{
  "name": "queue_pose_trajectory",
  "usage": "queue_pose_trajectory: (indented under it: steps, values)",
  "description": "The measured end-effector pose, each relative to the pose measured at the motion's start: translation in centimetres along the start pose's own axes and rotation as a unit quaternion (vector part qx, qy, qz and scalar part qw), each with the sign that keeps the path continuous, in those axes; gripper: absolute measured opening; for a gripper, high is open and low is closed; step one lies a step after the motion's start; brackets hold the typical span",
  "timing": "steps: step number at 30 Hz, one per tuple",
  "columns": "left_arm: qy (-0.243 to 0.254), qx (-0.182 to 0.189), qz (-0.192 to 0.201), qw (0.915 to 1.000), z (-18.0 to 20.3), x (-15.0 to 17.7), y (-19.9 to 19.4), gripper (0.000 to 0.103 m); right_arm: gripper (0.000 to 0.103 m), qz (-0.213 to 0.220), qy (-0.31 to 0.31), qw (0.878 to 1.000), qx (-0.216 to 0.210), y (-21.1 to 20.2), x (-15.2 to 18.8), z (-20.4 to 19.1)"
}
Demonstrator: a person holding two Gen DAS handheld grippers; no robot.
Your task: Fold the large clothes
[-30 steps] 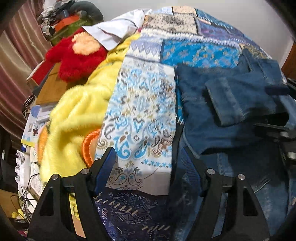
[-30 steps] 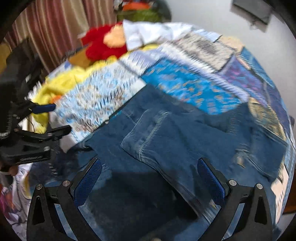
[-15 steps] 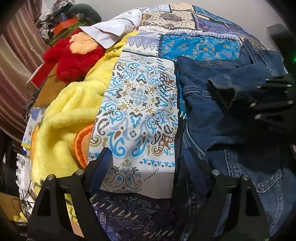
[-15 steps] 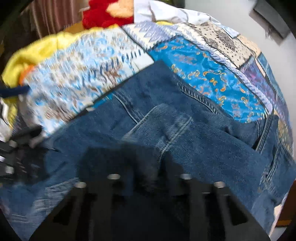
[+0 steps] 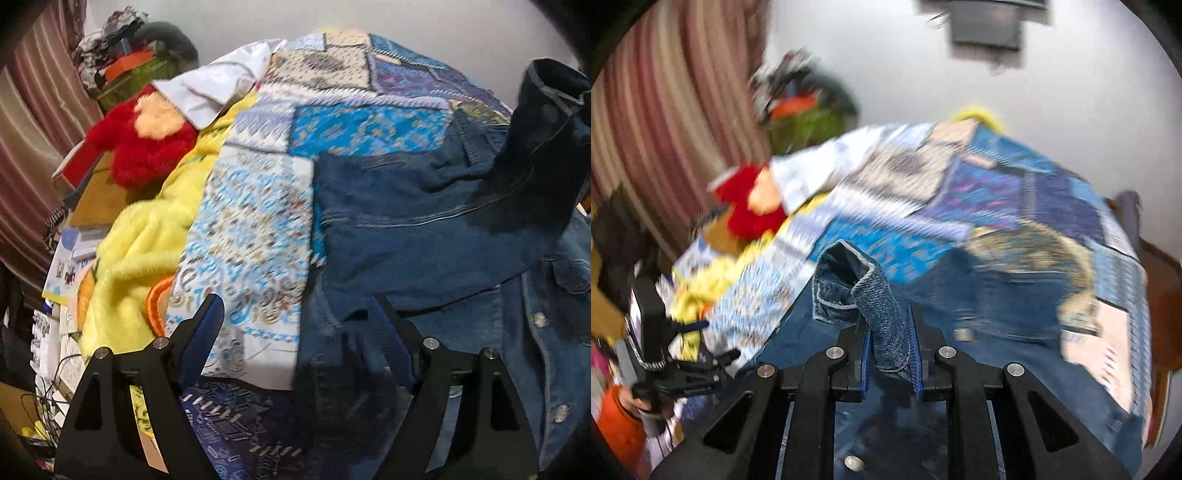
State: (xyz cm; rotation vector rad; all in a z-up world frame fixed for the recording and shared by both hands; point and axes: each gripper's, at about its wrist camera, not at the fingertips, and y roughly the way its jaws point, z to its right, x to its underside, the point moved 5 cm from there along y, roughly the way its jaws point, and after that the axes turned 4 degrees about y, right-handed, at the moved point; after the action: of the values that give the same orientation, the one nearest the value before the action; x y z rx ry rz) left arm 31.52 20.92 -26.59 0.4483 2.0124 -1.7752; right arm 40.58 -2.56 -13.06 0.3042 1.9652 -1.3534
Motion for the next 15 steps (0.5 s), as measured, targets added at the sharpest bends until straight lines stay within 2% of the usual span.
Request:
queue_pose_trajectory:
  steps: [3,7,12,15]
  values:
    - [0.012,0.002,0.007,0.9999,1.8,-0.7,-0.8,0.08,0.012,0.014,0.039,0.999,0.002,-2.7,0.5,3.7]
    - [0.026,0.006,0.01,0.9996,4.3,-1.3,-1.2,0.08,0.01,0.017,0.07,0.997,0.017,-5.2,3.0,7.9]
    - [0.038,0.012,0.005,0.9992,6.7,-1.4,-1.0,0.08,0.01,-0.026,0.112,0.993,0.036,-4.6,8.4,13.1]
    - [0.045,0.015,-0.001,0.9989,7.8,-1.4,-0.8,0.08,0.01,-0.047,0.124,0.989,0.065,-4.1,11.5,15.7]
